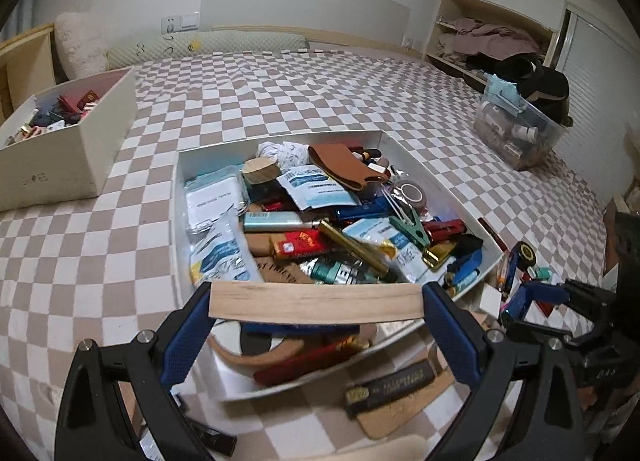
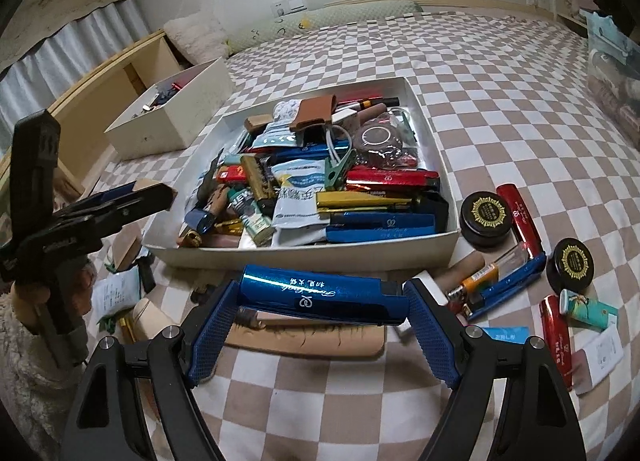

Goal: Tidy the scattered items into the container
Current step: 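Carry the wooden bar with the left gripper while the right carries the blue lighter toward the box, then lower the wooden bar into the box and open the left gripper while the right releases the blue lighter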

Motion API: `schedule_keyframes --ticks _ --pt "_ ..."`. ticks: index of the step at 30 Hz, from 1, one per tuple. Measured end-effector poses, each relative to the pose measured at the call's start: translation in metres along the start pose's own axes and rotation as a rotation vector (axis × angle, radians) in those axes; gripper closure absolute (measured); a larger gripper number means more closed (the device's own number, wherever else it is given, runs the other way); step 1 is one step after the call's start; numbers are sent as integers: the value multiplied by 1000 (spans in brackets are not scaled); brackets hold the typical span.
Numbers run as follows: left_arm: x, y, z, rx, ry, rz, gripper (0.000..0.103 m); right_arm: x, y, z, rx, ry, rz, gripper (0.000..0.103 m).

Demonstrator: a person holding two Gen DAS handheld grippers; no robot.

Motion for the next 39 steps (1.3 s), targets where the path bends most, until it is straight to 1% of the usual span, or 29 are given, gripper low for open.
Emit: schedule_keyframes --ticks 7,12,15,19,23,25,26,31,39 --pt "7 -29 9 -58 3 -43 3 6 -1 2 -5 -9 7 20" --pt "5 -41 16 -111 6 -70 3 8 -5 7 -9 -26 6 20" --pt "1 -48 16 -118 9 -92 3 9 -7 10 -14 -30 4 20" --pt "-6 -54 13 -106 11 -114 3 10 -9 11 -17 -32 2 20" --pt "-8 -53 15 -105 3 -113 3 11 -14 12 -21 -31 -6 20" --pt "-7 -50 15 -98 -5 -103 2 11 -16 12 -22 -29 -7 20" --pt "-7 -49 15 -96 -8 -97 0 12 -16 12 -23 -29 -7 20" --pt "-2 -48 15 -88 -8 -78 0 14 -19 14 -26 -35 -5 20" --pt "5 -37 17 -86 1 -40 0 28 -23 21 -32 -37 10 20"
Point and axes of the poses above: each gripper's, at about its wrist camera, not at the fingertips, and y roughly against the way its jaws point, z to its right, x to its top, the point moved 9 cm from there along -y, roughly the way its jaws point, and after that the axes turned 4 degrees about z, right-handed, at the moved point
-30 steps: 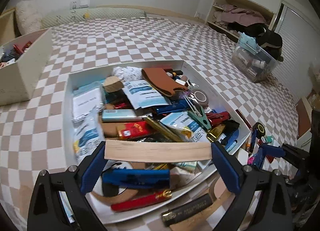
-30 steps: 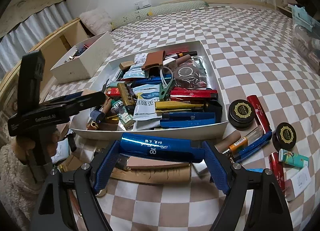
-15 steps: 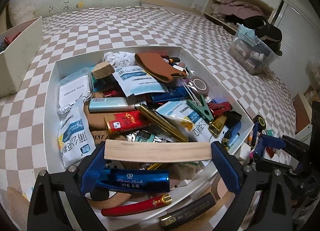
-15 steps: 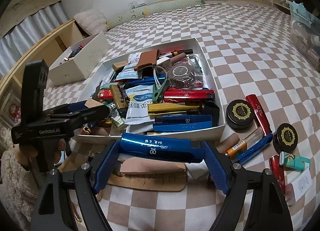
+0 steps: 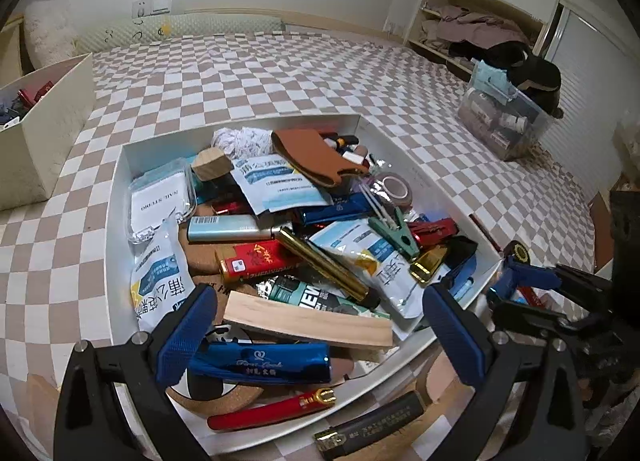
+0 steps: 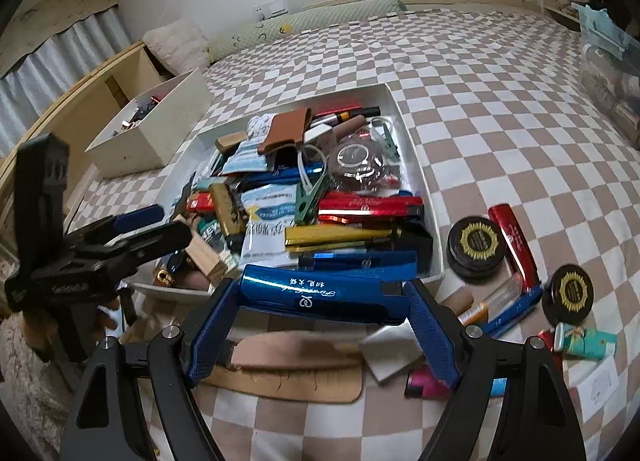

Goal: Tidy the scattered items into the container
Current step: 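Lower the wooden bar into the box and open the left gripper while the right releases the blue lighter, then withdraw both open grippers from the box back over the scattered items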

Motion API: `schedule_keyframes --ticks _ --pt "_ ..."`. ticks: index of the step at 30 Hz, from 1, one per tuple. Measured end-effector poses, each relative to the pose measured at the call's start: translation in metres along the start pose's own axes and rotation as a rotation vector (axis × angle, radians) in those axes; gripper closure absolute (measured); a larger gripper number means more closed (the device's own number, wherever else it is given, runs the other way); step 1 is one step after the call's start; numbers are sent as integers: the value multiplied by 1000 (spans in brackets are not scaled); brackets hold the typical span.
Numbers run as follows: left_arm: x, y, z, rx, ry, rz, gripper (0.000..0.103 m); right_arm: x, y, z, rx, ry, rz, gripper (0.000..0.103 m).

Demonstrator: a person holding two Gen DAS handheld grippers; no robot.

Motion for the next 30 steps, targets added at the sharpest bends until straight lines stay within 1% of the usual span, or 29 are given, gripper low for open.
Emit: schedule_keyframes --ticks 6,11,21,30 --pt "5 14 0 13 29 30 0 23 -15 1 3 21 12 20" --pt "3 22 -1 25 59 39 0 37 -30 -4 15 49 1 20" --pt "-4 36 -19 67 130 75 0 56 -58 -42 61 96 -10 20" --pt "-10 49 -39 102 160 91 0 71 -77 -62 77 54 0 20"
Point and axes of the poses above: each gripper's, at about its wrist camera, not at the fingertips, and y roughly against the way its jaws point, z to its right, x to its top, the point moved 9 cm from there along -y, roughly the way its jaws point, and after that the axes turned 4 degrees about z, right-handed, at the moved point
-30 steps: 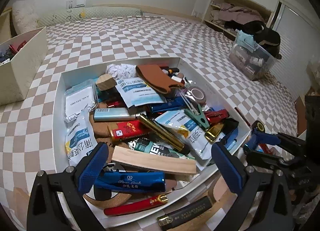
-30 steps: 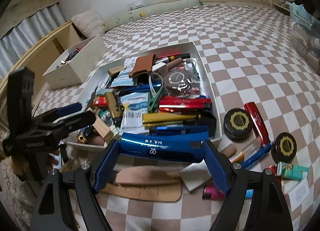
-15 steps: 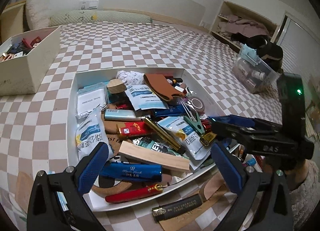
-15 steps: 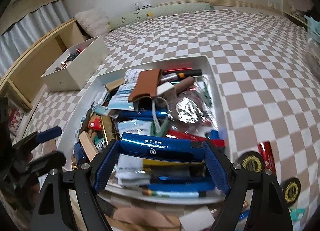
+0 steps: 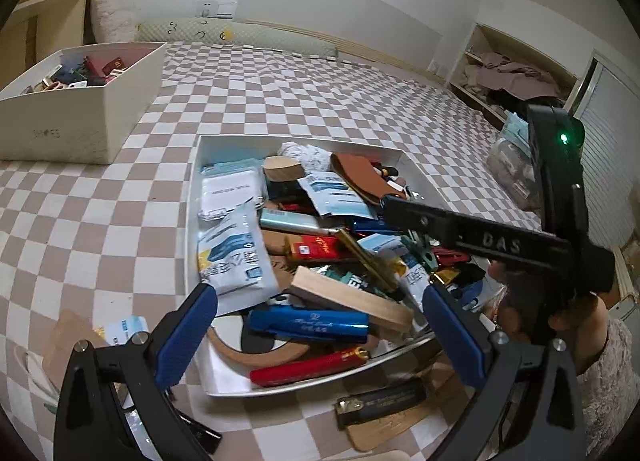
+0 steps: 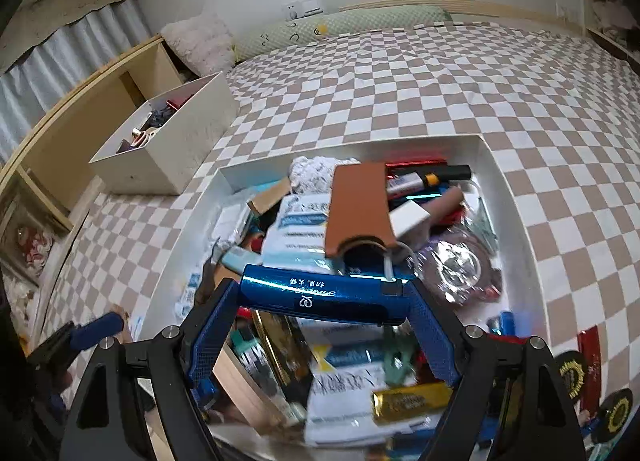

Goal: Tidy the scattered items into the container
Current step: 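Withdraw both open grippers from the box back over the scattered items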

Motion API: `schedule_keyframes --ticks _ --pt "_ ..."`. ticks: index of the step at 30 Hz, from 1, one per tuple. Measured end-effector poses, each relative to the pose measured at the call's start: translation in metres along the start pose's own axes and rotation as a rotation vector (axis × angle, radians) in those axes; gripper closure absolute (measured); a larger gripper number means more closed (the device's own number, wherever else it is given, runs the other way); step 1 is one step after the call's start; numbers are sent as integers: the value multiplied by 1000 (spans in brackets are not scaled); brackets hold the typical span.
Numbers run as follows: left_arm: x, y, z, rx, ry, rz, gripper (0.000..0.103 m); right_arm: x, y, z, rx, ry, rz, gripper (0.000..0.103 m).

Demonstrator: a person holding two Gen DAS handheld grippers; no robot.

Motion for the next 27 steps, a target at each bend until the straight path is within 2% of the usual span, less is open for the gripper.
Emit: schedule_keyframes --ticks 3,4,5,16,24,27 --pt "1 3 -4 7 7 4 0 1 -4 2 19 -40 -4 14" --pt "1 3 -5 9 8 4 0 0 -3 3 13 -44 1 4" --pt "1 4 -5 13 7 3 0 0 -1 4 5 -44 8 0" --pt "2 4 5 25 -7 7 0 0 26 23 -45 -52 51 0" --pt "11 12 12 72 -26 24 0 -2 48 33 -103 6 82 0" --pt "14 14 17 63 -18 27 0 -7 55 38 -133 32 79 0"
Point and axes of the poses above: each gripper's, at about its wrist camera, not at the fingertips, and y roughly against the way its jaws point, z to its right, x to its top, the point moved 9 cm from there along -y, roughly the way its jaws point, and after that the axes turned 4 degrees about z, right-handed, at the moved point
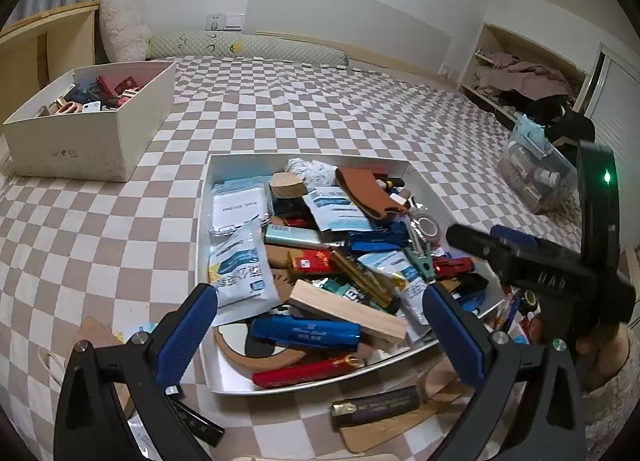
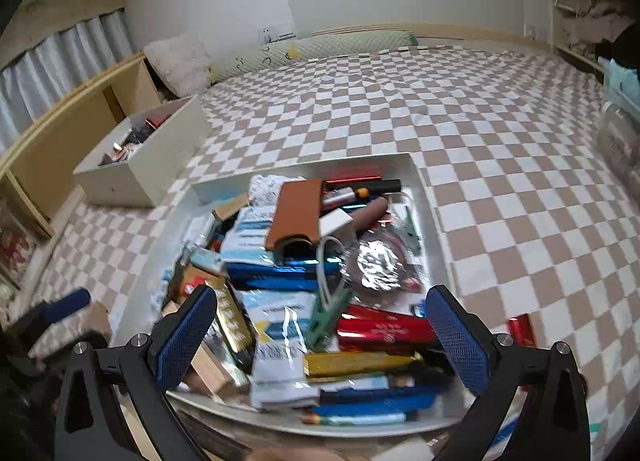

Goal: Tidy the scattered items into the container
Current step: 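Withdraw both open grippers from the box back over the scattered items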

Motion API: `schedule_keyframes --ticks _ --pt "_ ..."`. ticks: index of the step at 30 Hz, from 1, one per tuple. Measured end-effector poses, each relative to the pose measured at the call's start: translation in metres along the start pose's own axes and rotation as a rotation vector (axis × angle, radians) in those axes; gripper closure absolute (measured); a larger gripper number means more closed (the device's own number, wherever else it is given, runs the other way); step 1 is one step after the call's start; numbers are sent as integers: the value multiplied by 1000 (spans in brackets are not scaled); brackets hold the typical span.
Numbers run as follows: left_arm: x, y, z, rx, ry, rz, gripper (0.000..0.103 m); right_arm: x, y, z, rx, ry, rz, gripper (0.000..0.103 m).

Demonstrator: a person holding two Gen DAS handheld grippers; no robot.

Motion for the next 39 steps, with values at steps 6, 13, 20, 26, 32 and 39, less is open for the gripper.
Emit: schedule_keyframes --ticks 6,13,20,26,32,39 --pt "1 10 13 -25 1 1 0 -3 21 9 -6 -2 12 0" --pt "3 25 22 -14 3 26 0 -6 51 11 -33 41 33 0" --pt "0 41 27 14 -4 44 0 -10 71 7 -41 70 45 0" --pt "-3 58 30 32 -4 59 0 -14 86 5 -38 73 54 0" --pt "-9 69 33 40 -2 64 0 -21 100 4 -38 78 57 0" --pt "-16 79 37 48 -10 71 0 -25 114 5 -40 78 65 0"
Point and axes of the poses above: each gripper's, at about its wrist camera, not at the fingertips, and y roughly against the way its jaws point, z to its right, x to its top, the point moved 9 cm from there along -y, roughly the way its jaws point, and after that the axes turned 4 degrees about z, right-handed, at the moved point
